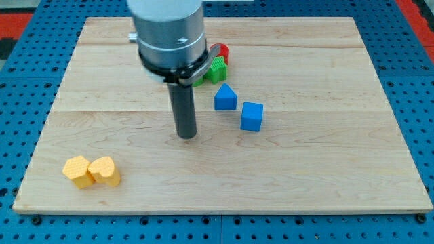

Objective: Point your horizontally to the bottom of the blue triangle

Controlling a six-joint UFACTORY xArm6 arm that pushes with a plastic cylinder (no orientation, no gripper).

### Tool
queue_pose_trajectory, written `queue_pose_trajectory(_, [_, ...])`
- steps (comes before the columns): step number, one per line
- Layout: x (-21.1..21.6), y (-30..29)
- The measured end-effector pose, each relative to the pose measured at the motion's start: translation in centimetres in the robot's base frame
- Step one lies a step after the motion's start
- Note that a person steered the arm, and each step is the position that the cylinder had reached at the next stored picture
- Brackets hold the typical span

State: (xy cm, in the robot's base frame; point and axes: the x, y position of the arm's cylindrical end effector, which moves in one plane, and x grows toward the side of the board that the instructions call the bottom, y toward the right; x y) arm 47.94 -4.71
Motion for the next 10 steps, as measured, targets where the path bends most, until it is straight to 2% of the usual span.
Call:
queue_pose_trajectory(3, [-3.7,0.1])
queue_pose_trajectory(4, [-3.1,0.7])
queue_pose_trajectory(6, [3.9,4.6])
queue_pose_trajectory(7, [3.9,8.2])
queue_pose_trajectory(8, [4.3,8.1])
queue_pose_trajectory(10, [3.9,2.4])
